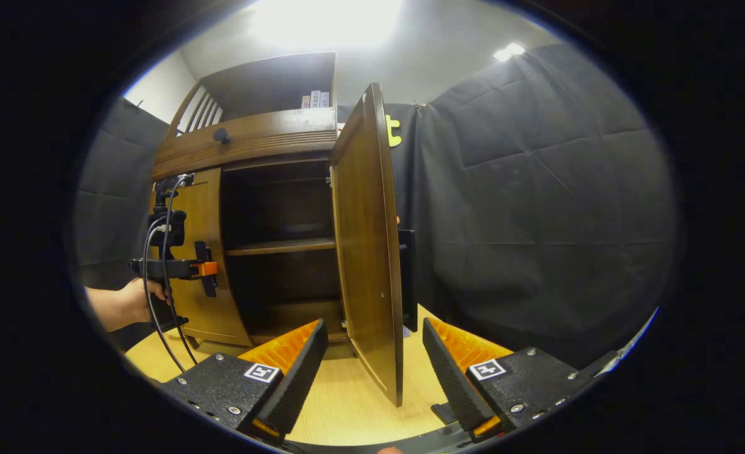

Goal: Open the right door of the double-door shoe cabinet with the right hand, and open the left door with the left hand.

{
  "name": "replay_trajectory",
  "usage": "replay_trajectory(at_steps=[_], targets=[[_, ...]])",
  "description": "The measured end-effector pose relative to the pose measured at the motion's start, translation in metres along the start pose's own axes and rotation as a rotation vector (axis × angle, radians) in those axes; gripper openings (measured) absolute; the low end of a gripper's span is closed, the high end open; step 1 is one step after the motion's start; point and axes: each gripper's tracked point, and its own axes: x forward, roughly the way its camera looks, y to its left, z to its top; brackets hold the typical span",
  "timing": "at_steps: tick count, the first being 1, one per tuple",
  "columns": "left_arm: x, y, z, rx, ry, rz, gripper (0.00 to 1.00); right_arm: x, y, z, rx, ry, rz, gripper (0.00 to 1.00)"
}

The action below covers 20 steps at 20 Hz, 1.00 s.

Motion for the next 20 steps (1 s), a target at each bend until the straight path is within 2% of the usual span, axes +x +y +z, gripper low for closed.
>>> replay_trajectory(at_steps=[1,2,3,5,6,9,20], targets=[[-0.003,0.001,0.003,0.000,0.004,-0.008,0.18,-0.002,0.002,0.001,0.000,0.001,0.004,0.94],[-0.005,0.001,0.005,-0.002,0.004,-0.016,0.24,-0.004,0.004,0.001,-0.001,0.001,0.008,0.94],[-0.005,0.001,0.007,-0.004,0.003,-0.021,0.12,-0.005,0.006,0.001,-0.005,-0.001,0.006,0.94],[-0.007,0.001,0.011,0.001,0.000,-0.026,0.24,-0.007,0.008,0.002,-0.011,0.000,0.004,0.94],[-0.009,0.002,0.012,0.002,0.000,-0.028,0.18,-0.008,0.009,0.002,-0.007,0.001,0.007,0.93],[-0.009,0.001,0.014,-0.001,0.004,-0.036,0.24,-0.012,0.015,0.003,-0.002,0.000,0.015,0.94],[-0.020,0.006,0.039,-0.022,0.001,-0.034,0.23,-0.028,0.045,0.001,-0.011,0.010,0.050,0.94]])
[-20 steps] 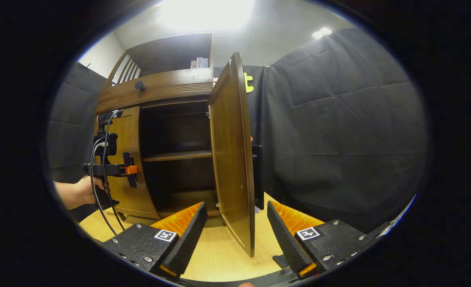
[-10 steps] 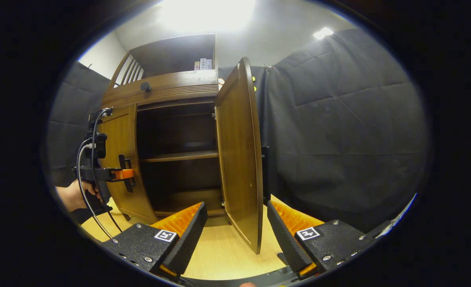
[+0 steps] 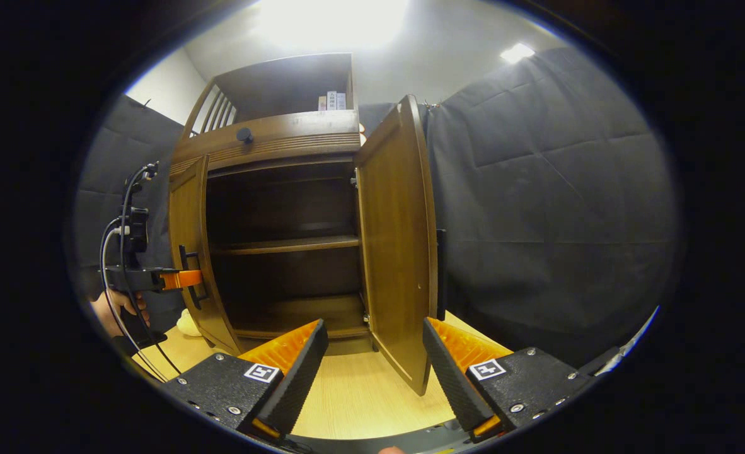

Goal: Open the right door of the double-door shoe cabinet with the right hand, and open the left door with the left hand.

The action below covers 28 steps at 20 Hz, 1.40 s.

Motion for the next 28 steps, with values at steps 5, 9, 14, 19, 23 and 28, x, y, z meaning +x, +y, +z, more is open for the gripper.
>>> replay_trajectory(at_steps=[5,9,14,19,23,28], targets=[[0.004,0.001,0.007,0.003,0.002,0.006,0.23,-0.007,0.018,0.001,-0.005,0.003,0.032,0.94],[0.004,-0.001,0.014,-0.011,-0.005,0.030,0.23,-0.014,0.027,-0.003,-0.009,0.003,0.048,0.92],[-0.003,0.010,0.016,-0.036,-0.005,0.055,0.17,-0.025,0.038,-0.008,-0.009,0.006,0.070,0.94],[-0.017,0.035,0.022,-0.022,-0.020,0.114,0.12,-0.030,0.053,-0.012,-0.003,0.002,0.101,0.93],[-0.030,0.080,0.027,0.028,-0.042,0.200,0.16,-0.037,0.066,-0.017,-0.005,0.000,0.132,0.93],[-0.057,0.133,0.028,0.019,-0.053,0.254,0.20,-0.046,0.075,-0.022,-0.015,0.003,0.146,0.94]])
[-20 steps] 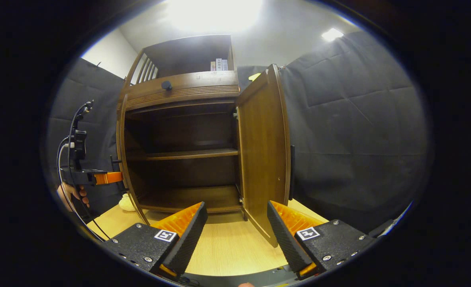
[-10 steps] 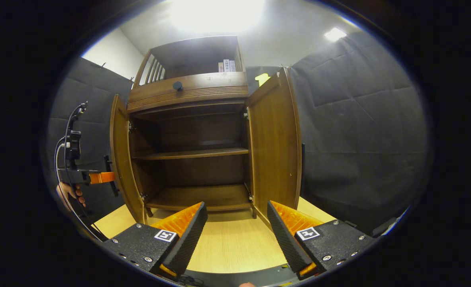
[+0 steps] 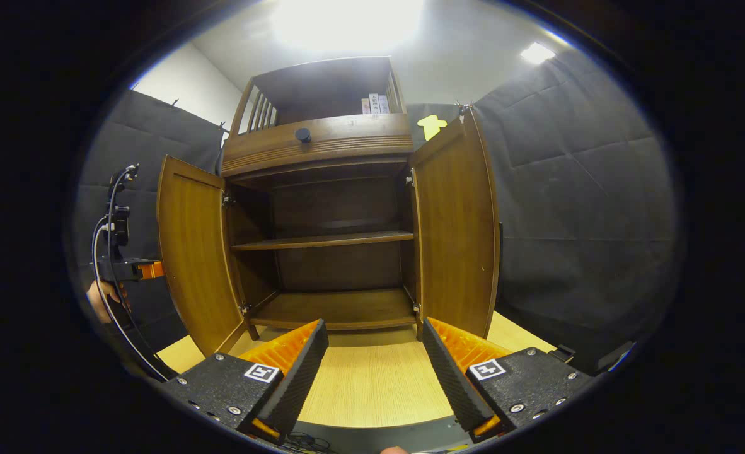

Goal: Open the right door of the double-door shoe cabinet with the right hand, and open the left door with the left hand.

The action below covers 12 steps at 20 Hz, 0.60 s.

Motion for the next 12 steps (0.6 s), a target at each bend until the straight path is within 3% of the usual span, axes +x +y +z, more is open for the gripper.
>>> replay_trajectory(at_steps=[3,4,10,12], targets=[[-0.012,0.011,0.000,-0.022,-0.004,0.012,0.16,-0.004,0.007,0.000,-0.009,0.007,0.001,0.94],[-0.014,0.014,0.001,-0.015,-0.007,0.015,0.20,-0.006,0.009,0.002,-0.013,0.002,0.004,0.93],[-0.046,0.059,0.010,0.037,-0.030,0.111,0.20,-0.012,0.015,0.010,-0.009,-0.011,0.017,0.94],[-0.058,0.067,0.013,0.026,-0.035,0.110,0.21,-0.014,0.012,0.014,-0.021,-0.013,0.022,0.91]])
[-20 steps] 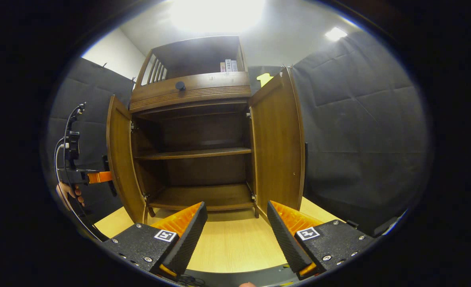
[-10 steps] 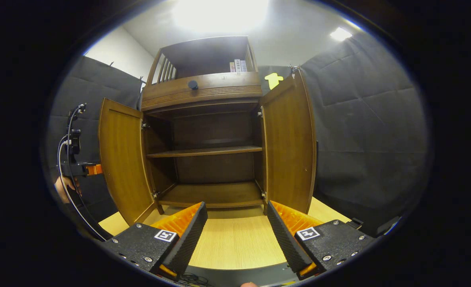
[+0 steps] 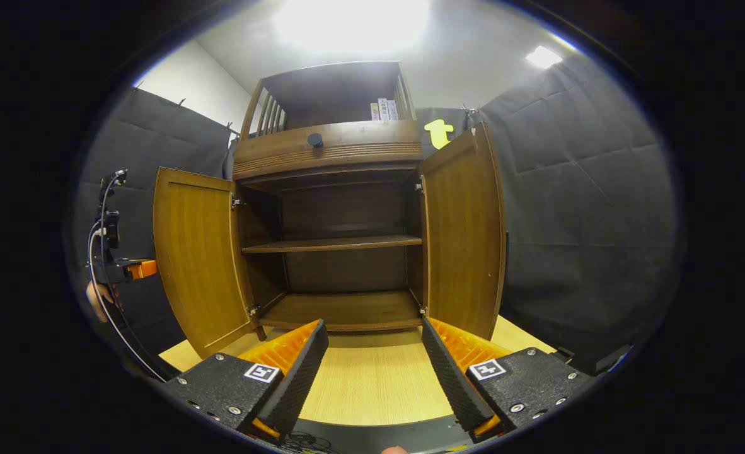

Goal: Open the right door of the double-door shoe cabinet with the right hand, and open the left door with the left hand.

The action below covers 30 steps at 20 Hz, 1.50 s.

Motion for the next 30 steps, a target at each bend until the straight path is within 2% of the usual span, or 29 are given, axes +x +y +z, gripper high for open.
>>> replay_trajectory(at_steps=[3,6,7,8,13,16,17,18,19,21,22,27,30], targets=[[-0.022,0.011,0.008,-0.008,-0.018,0.023,0.20,-0.008,-0.004,0.012,-0.008,-0.014,-0.005,0.93],[-0.052,-0.003,0.017,-0.035,-0.021,0.012,0.20,-0.017,-0.013,0.022,-0.019,-0.039,-0.026,0.94],[-0.063,-0.011,0.022,-0.037,-0.025,0.003,0.20,-0.021,-0.015,0.023,-0.017,-0.040,-0.026,0.91],[-0.077,-0.022,0.027,-0.038,-0.032,-0.013,0.20,-0.025,-0.017,0.024,-0.012,-0.042,-0.024,0.94],[-0.126,-0.072,0.047,-0.020,-0.046,-0.105,0.21,-0.040,-0.027,0.023,0.011,-0.037,-0.026,0.93],[-0.147,-0.095,0.051,-0.014,-0.052,-0.135,0.10,-0.047,-0.032,0.022,0.019,-0.035,-0.027,0.94],[-0.152,-0.102,0.050,-0.020,-0.048,-0.145,0.10,-0.050,-0.034,0.023,0.022,-0.036,-0.028,0.94],[-0.157,-0.109,0.048,-0.030,-0.042,-0.153,0.21,-0.052,-0.035,0.024,0.024,-0.037,-0.029,0.94],[-0.163,-0.116,0.046,-0.039,-0.035,-0.163,0.15,-0.053,-0.037,0.024,0.025,-0.039,-0.029,0.94],[-0.169,-0.128,0.043,-0.046,-0.027,-0.183,0.15,-0.057,-0.038,0.027,0.026,-0.045,-0.030,0.94],[-0.171,-0.132,0.041,-0.043,-0.024,-0.190,0.20,-0.059,-0.040,0.026,0.028,-0.044,-0.030,0.94],[-0.186,-0.152,0.034,-0.030,-0.018,-0.215,0.21,-0.067,-0.039,0.023,0.024,-0.039,-0.022,0.94],[-0.192,-0.157,0.033,-0.022,-0.022,-0.222,0.56,-0.070,-0.037,0.023,0.026,-0.039,-0.017,0.94]])
